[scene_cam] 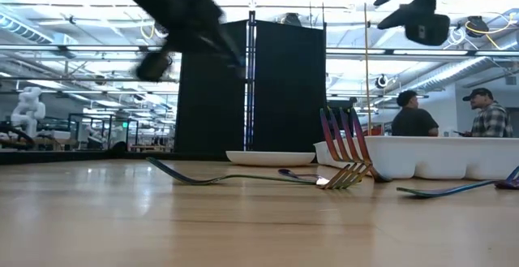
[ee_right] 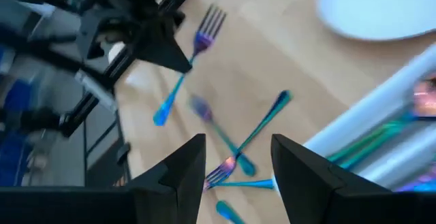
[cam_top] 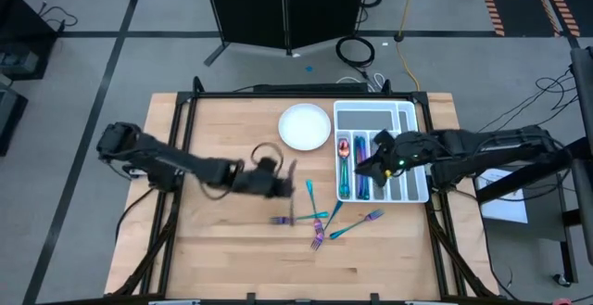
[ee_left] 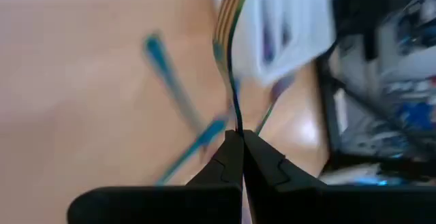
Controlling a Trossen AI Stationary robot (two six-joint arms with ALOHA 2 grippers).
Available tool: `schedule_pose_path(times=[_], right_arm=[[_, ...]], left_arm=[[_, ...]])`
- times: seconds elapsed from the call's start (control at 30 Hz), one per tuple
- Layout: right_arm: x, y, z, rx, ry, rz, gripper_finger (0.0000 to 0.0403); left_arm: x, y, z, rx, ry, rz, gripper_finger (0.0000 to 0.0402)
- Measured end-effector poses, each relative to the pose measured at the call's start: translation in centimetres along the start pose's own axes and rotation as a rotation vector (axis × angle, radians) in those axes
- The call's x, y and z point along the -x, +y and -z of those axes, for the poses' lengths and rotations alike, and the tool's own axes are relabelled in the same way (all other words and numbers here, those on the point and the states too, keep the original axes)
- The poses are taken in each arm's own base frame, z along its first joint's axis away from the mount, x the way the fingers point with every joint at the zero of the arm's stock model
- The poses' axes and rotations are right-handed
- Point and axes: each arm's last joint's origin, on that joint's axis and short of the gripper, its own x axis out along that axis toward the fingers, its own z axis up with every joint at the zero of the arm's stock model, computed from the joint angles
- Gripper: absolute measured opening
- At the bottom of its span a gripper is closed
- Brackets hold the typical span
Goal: Sort silverware
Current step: Put the purple fork into the white silverware tray
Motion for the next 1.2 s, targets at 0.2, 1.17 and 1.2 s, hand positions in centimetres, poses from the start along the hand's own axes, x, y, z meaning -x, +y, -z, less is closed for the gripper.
schedule_pose_path(times=[0.2,1.17,1.2], right_arm=[[2.6,0.0,-0.3,-0.021,-0.099,-0.050,0.0160],[6.1,0.0,-0.6,0.119,-0.241,-0.156,0.0160],[6.2,0.0,-0.6,0.119,-0.243,-0.158,0.0160]], left_arm=[[-3.7,-2.0,-5.9,0.019,-0.096,0.134,0.0000],[-24.6,-9.8,-15.5,0.110,0.019,0.364,0.0000],[-25.2,-9.4,-15.6,0.122,0.021,0.358,0.0000]])
